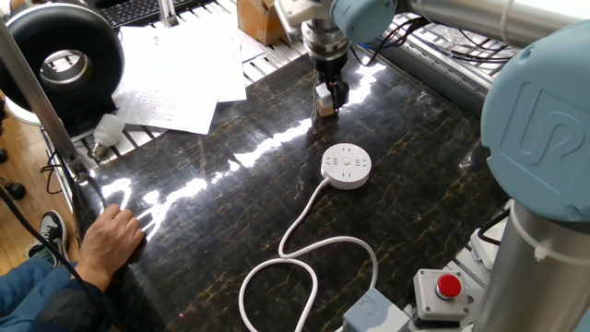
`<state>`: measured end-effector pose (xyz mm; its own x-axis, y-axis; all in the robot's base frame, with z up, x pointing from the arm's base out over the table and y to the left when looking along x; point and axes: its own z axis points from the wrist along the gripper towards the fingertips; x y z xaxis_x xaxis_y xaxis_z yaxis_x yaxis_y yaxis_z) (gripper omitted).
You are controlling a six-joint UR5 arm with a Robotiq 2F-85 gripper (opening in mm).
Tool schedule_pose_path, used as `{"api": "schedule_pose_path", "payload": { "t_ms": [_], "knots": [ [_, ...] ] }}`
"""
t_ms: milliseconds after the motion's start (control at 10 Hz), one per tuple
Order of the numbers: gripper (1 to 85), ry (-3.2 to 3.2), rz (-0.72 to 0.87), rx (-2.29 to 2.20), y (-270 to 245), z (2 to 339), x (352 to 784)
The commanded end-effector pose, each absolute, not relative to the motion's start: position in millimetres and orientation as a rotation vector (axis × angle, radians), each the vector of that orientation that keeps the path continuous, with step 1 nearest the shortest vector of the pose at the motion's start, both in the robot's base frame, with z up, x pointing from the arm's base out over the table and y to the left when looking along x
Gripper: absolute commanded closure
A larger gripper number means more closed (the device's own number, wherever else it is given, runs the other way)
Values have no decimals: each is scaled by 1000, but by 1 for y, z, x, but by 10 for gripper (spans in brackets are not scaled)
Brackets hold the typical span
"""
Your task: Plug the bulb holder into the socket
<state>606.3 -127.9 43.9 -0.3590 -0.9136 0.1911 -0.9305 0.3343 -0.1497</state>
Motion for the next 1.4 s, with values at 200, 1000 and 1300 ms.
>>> {"api": "schedule_pose_path", "payload": {
  "t_ms": [200,1000,1300],
  "knots": [
    [180,-2547,346,1742,-125,41,609],
    [640,-2648,382,1728,-120,39,624],
    [843,-2679,398,1675,-126,56,621]
  ]
}}
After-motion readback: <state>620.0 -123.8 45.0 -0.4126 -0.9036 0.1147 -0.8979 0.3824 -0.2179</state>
